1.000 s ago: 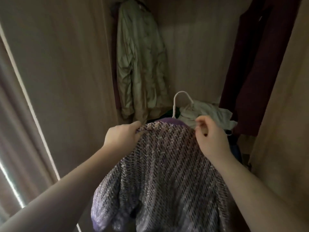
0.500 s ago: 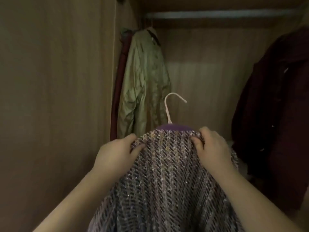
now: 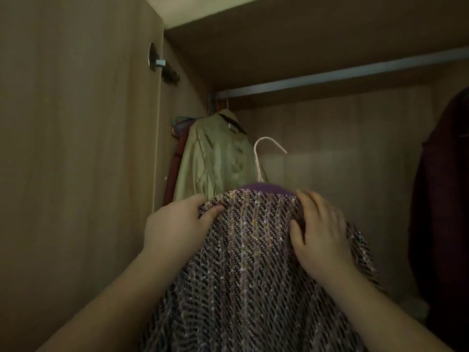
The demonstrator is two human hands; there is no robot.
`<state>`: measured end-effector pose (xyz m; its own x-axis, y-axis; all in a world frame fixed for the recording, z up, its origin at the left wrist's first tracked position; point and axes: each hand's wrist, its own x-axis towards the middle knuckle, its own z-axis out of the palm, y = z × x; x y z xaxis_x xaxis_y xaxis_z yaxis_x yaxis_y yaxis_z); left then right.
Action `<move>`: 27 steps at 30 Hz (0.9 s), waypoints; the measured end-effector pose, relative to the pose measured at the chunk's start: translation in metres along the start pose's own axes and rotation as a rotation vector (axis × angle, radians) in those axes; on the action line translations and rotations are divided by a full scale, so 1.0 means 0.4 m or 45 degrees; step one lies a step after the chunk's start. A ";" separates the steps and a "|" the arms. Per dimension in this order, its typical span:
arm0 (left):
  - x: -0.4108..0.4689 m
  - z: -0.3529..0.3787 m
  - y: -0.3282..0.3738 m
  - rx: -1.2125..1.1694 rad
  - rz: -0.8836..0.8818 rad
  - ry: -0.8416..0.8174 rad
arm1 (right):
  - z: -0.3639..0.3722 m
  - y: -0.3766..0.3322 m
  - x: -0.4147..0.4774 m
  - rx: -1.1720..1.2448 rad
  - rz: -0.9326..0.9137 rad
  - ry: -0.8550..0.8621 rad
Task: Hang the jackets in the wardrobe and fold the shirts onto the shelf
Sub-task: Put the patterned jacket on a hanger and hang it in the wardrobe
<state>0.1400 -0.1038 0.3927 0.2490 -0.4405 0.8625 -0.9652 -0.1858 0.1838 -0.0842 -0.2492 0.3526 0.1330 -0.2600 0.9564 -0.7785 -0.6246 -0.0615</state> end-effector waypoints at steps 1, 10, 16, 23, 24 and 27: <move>0.033 -0.002 0.014 0.031 0.014 0.038 | 0.011 0.003 0.021 0.028 -0.026 0.012; 0.309 0.008 0.100 0.350 -0.007 0.267 | 0.175 0.021 0.261 0.273 -0.200 -0.122; 0.464 0.011 0.108 0.500 -0.046 0.373 | 0.261 -0.002 0.437 0.350 -0.201 -0.145; 0.655 -0.015 0.102 0.560 -0.132 0.402 | 0.348 -0.091 0.642 0.480 -0.199 -0.117; 0.684 -0.012 0.100 0.572 -0.138 0.398 | 0.366 -0.100 0.669 0.508 -0.198 -0.133; 0.763 0.012 0.092 0.613 -0.138 0.398 | 0.422 -0.105 0.752 0.609 -0.195 -0.227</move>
<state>0.1809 -0.2491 0.6604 0.2383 -0.1298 0.9625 -0.7727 -0.6257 0.1069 0.0920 -0.4255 0.5945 0.3579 -0.2345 0.9038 -0.3807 -0.9205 -0.0881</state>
